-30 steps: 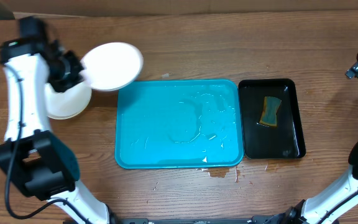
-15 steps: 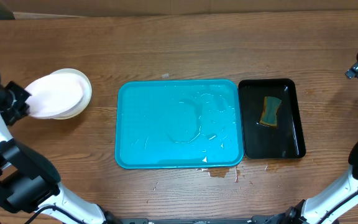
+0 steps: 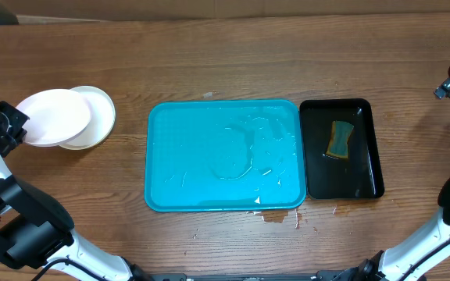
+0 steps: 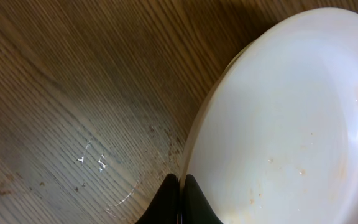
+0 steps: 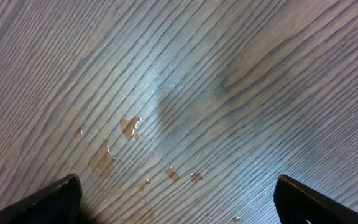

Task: Clean dirty plates on tray and stack at the side

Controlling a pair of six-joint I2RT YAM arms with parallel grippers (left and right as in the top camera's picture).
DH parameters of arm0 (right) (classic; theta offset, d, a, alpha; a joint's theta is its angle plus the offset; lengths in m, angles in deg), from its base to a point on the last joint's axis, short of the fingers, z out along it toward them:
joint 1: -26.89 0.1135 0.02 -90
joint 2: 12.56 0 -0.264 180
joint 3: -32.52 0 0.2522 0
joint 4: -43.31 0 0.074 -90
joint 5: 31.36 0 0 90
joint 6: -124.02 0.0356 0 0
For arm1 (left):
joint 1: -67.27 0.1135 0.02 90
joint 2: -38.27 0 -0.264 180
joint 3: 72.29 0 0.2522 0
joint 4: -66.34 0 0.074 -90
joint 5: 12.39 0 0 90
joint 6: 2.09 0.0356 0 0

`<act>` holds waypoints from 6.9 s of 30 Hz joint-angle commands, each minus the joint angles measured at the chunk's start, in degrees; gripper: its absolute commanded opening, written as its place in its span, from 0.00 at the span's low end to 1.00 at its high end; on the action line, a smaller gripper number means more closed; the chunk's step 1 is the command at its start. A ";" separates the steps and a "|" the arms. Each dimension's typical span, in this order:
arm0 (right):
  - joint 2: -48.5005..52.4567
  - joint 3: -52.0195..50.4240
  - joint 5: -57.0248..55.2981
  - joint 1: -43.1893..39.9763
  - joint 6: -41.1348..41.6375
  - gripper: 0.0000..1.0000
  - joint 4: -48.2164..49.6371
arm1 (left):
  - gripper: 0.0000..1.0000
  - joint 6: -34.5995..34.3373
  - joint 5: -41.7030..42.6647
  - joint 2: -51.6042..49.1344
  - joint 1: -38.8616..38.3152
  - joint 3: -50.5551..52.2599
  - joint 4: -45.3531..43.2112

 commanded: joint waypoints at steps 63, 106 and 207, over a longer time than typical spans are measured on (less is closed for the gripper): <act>-1.31 0.81 0.48 -0.11 0.22 1.00 0.11 | 0.78 12.72 25.09 1.70 -10.47 10.29 -13.40; -10.01 0.81 0.46 6.14 0.22 1.00 0.09 | 1.00 12.74 25.09 1.73 -24.87 10.29 -13.44; -117.22 -104.15 8.37 33.55 -7.28 1.00 76.94 | 1.00 12.74 25.09 1.70 -24.87 10.29 -13.44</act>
